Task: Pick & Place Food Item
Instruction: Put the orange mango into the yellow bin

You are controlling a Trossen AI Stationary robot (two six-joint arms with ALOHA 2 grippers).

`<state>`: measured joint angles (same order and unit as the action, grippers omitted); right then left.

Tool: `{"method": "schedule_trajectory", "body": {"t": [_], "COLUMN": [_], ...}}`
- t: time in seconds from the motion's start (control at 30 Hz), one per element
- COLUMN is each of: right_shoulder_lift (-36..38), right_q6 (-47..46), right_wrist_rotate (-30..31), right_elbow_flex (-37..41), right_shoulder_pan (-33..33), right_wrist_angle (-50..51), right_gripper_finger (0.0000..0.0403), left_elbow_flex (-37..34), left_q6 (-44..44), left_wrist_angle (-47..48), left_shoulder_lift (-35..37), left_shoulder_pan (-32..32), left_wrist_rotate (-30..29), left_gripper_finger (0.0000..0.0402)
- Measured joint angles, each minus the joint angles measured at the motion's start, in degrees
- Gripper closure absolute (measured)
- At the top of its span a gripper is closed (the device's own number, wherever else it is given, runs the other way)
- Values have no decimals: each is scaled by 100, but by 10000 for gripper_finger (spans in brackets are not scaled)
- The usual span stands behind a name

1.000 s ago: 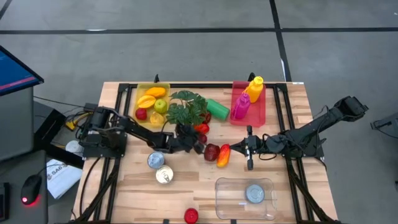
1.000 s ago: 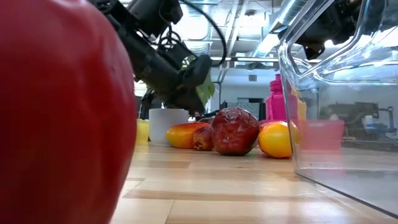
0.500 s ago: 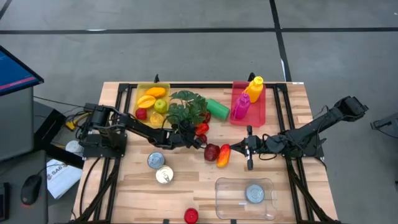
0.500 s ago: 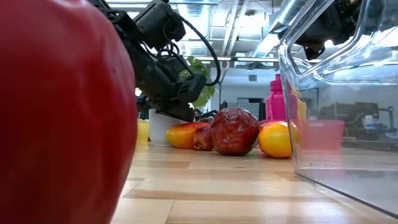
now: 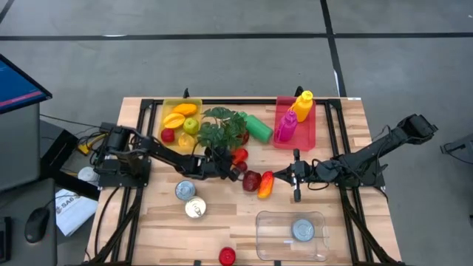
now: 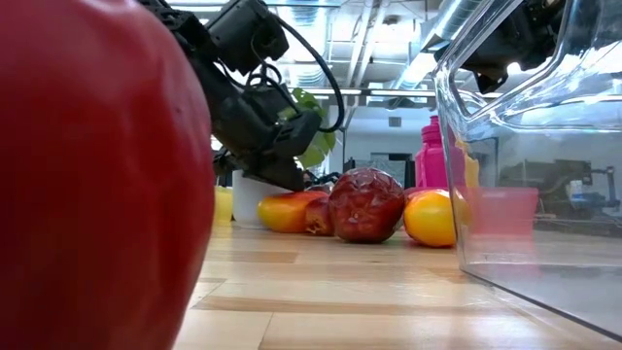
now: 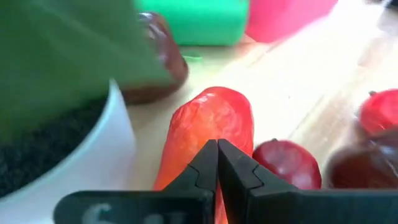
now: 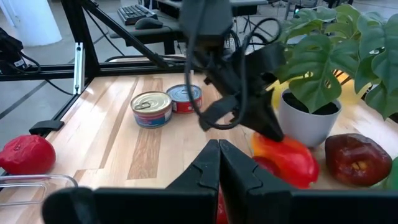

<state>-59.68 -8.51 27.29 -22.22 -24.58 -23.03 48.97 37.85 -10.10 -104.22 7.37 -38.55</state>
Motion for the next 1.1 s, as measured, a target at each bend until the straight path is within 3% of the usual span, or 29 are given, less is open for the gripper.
{"method": "schedule_trajectory", "body": {"t": [0.37, 0.6, 1.1], "right_shoulder_lift": [0, 0, -2], "right_q6": [-2, -2, -4], "right_wrist_rotate": [0, 0, 0], "right_elbow_flex": [0, 0, -2], "right_shoulder_pan": [0, -4, -2], "right_wrist_angle": [2, 4, 19], "right_gripper_finger": [403, 403, 403], "left_elbow_flex": [-74, -57, -20], "left_q6": [506, 1548, 1359], "left_wrist_angle": [905, 1634, 1250], "left_shoulder_lift": [-81, -61, 770], "left_shoulder_pan": [722, 1167, 1904], "left_wrist_rotate": [168, 103, -540], "left_gripper_finger": [401, 401, 401]}}
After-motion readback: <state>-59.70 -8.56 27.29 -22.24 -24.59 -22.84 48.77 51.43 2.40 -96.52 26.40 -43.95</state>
